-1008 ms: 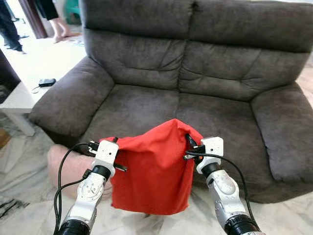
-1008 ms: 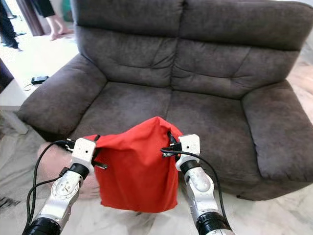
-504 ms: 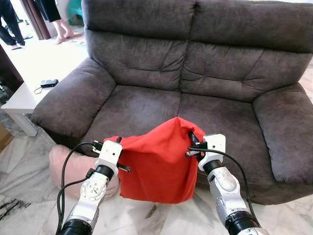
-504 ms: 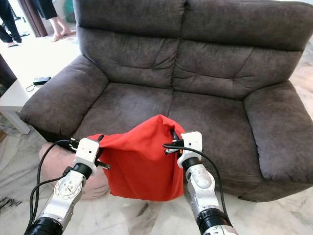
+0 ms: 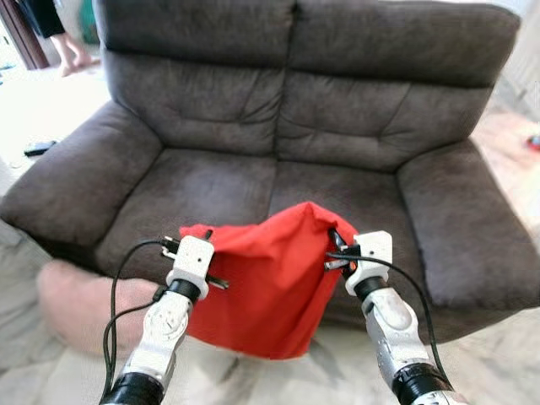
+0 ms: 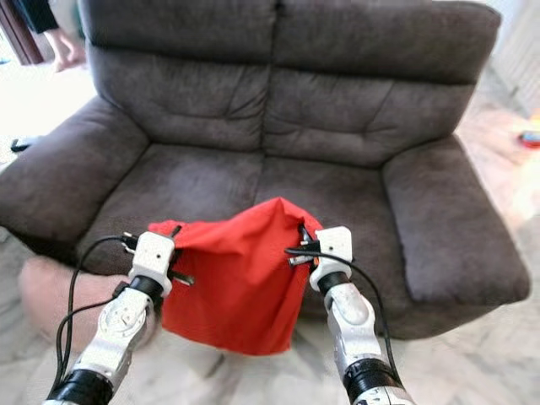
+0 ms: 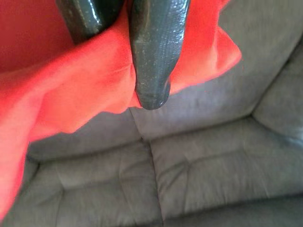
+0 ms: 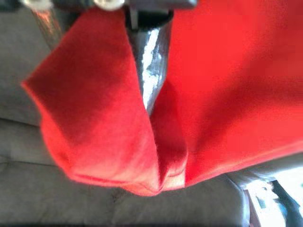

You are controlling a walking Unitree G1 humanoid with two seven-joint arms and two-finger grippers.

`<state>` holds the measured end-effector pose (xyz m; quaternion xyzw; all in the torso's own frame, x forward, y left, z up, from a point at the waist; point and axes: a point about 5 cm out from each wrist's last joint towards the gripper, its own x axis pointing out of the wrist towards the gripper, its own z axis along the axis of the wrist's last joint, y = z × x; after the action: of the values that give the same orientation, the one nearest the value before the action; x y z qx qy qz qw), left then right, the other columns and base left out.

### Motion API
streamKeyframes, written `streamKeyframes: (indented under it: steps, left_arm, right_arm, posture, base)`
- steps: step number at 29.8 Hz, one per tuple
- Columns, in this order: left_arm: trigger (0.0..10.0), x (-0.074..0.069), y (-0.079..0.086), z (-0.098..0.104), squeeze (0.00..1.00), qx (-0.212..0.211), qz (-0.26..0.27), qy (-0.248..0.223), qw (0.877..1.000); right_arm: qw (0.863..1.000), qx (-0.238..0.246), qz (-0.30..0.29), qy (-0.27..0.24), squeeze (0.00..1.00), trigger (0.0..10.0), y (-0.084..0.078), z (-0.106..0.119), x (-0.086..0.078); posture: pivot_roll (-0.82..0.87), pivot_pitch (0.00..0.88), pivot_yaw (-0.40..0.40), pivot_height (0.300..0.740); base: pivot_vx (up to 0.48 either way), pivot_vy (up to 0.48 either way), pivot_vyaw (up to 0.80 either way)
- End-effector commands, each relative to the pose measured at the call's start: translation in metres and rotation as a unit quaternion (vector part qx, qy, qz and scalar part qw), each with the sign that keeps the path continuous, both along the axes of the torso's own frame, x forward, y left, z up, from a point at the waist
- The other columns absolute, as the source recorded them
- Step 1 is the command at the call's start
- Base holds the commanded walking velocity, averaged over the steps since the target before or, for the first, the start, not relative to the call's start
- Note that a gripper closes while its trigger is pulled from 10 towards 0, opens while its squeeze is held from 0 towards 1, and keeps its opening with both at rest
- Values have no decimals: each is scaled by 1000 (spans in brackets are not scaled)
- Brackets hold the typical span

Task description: Move the pillow to the sofa from floor

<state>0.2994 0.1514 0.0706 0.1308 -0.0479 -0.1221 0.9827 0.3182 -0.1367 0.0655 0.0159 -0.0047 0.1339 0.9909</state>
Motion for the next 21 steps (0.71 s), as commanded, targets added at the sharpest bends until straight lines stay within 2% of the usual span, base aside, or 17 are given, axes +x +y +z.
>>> streamKeyframes:
  steps: [1, 6, 21]
  left_arm:
    - [10000, 6, -4, 17, 0, -4, -11, -45, 999]
    - [10000, 5, -4, 17, 0, -3, -13, -45, 999]
    - [10000, 6, -7, 18, 0, -3, -20, -47, 999]
  right_arm:
    - [999, -1, 0, -39, 0, 10000, -1, 15, 7]
    - [999, -6, 2, -38, 0, 10000, 1, 14, 6]
    - [999, 0, 3, -45, 0, 10000, 2, 15, 5]
  posture:
    - [109, 0, -19, 740]
    - [109, 0, -16, 740]
    - [109, 0, -10, 740]
  base:
    - [0, -446, -556]
    - [0, -447, -791]
    - [0, -428, 0]
